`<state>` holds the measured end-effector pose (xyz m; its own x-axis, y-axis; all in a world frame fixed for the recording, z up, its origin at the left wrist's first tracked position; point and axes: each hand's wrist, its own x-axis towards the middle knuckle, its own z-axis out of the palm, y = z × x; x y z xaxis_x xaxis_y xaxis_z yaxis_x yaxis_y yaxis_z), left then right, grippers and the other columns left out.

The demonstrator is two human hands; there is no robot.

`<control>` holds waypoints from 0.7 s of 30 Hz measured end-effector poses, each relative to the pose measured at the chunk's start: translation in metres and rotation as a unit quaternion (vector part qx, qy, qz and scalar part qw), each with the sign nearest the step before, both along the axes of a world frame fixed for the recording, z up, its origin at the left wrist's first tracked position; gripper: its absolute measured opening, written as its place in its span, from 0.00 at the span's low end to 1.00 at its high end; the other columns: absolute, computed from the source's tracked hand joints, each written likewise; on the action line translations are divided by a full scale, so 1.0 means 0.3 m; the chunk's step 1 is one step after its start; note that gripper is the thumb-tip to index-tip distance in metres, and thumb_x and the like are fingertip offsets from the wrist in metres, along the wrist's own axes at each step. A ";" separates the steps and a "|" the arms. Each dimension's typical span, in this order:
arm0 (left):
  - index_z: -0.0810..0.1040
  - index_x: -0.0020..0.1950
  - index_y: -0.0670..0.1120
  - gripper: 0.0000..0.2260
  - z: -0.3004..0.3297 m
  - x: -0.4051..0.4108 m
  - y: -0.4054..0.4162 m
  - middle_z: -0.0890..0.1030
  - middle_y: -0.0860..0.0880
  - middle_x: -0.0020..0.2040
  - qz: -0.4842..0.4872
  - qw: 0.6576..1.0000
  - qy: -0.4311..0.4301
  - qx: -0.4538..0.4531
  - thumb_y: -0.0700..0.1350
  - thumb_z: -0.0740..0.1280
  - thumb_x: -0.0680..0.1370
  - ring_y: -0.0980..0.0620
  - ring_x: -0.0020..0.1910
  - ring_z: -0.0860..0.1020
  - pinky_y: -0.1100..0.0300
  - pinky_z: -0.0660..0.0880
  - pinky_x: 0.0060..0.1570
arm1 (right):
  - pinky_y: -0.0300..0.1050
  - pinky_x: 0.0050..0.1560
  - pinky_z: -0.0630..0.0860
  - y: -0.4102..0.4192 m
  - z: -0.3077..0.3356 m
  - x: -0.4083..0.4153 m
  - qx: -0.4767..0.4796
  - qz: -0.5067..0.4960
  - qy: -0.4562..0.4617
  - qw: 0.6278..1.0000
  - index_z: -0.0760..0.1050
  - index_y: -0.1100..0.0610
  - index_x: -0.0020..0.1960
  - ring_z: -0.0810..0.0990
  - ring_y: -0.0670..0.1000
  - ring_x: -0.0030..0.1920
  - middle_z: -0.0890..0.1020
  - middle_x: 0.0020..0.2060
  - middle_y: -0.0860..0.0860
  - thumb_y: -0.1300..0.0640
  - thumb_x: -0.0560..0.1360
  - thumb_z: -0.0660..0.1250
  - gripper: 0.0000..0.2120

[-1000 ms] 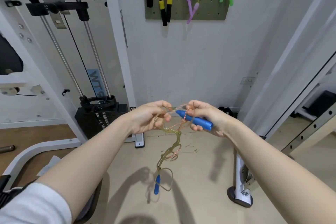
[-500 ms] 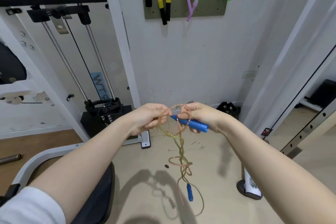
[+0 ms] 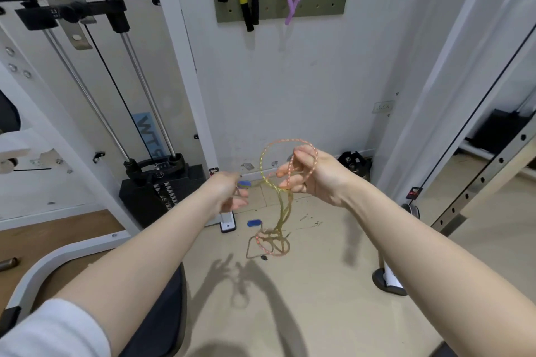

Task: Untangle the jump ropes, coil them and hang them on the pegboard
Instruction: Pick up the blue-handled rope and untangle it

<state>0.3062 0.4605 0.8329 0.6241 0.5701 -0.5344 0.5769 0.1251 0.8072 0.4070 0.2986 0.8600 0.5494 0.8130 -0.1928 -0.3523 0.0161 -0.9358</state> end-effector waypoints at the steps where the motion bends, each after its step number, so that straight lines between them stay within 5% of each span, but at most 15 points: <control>1: 0.65 0.69 0.43 0.17 0.004 -0.004 -0.014 0.80 0.44 0.40 -0.036 0.998 0.019 0.043 0.48 0.50 0.83 0.50 0.28 0.78 0.62 0.68 0.30 | 0.44 0.33 0.80 0.008 0.000 -0.009 0.002 -0.008 0.011 1.000 0.65 0.57 0.44 0.83 0.53 0.31 0.84 0.34 0.55 0.54 0.82 0.54 0.10; 5: 0.74 0.59 0.45 0.16 0.036 -0.017 -0.073 0.78 0.51 0.43 -0.086 0.972 -0.152 0.158 0.46 0.49 0.83 0.51 0.48 0.75 0.61 0.68 0.46 | 0.43 0.33 0.79 0.027 -0.004 -0.017 -0.026 -0.050 0.038 0.998 0.65 0.58 0.50 0.81 0.54 0.34 0.84 0.35 0.55 0.55 0.83 0.51 0.08; 7: 0.77 0.52 0.46 0.14 0.051 -0.029 -0.110 0.78 0.52 0.47 -0.114 0.954 -0.242 0.138 0.46 0.52 0.83 0.55 0.48 0.75 0.62 0.69 0.49 | 0.42 0.31 0.78 0.038 -0.005 -0.019 -0.064 -0.077 0.026 0.995 0.65 0.59 0.56 0.80 0.52 0.31 0.84 0.34 0.54 0.56 0.83 0.51 0.08; 10: 0.74 0.42 0.47 0.07 0.049 -0.030 -0.130 0.78 0.50 0.40 -0.110 0.948 -0.253 0.157 0.44 0.61 0.80 0.53 0.41 0.74 0.59 0.72 0.46 | 0.39 0.27 0.72 0.055 -0.018 -0.022 -0.098 -0.108 0.019 0.989 0.66 0.61 0.59 0.75 0.48 0.24 0.80 0.34 0.54 0.57 0.82 0.52 0.10; 15: 0.66 0.39 0.46 0.13 0.052 -0.006 -0.100 0.67 0.54 0.20 0.014 0.953 -0.288 -0.094 0.42 0.52 0.83 0.54 0.27 0.73 0.63 0.71 0.35 | 0.37 0.26 0.58 0.029 -0.042 -0.002 -0.137 -0.148 -0.004 0.979 0.71 0.57 0.55 0.65 0.46 0.25 0.75 0.34 0.50 0.47 0.81 0.51 0.16; 19: 0.66 0.35 0.48 0.13 0.043 -0.033 -0.015 0.58 0.54 0.18 0.047 0.903 -0.330 -0.271 0.43 0.57 0.80 0.59 0.16 0.57 0.66 0.55 0.21 | 0.38 0.31 0.62 -0.041 -0.086 0.048 -0.260 -0.073 -0.263 0.926 0.73 0.51 0.55 0.69 0.46 0.32 0.76 0.40 0.48 0.36 0.74 0.58 0.21; 21: 0.67 0.35 0.47 0.12 0.039 -0.043 0.031 0.61 0.55 0.19 0.006 0.936 -0.314 -0.159 0.40 0.61 0.78 0.60 0.16 0.56 0.66 0.51 0.21 | 0.40 0.40 0.69 -0.081 -0.118 0.085 -0.351 -0.006 -0.416 0.839 0.74 0.49 0.56 0.75 0.46 0.40 0.78 0.42 0.47 0.36 0.68 0.68 0.22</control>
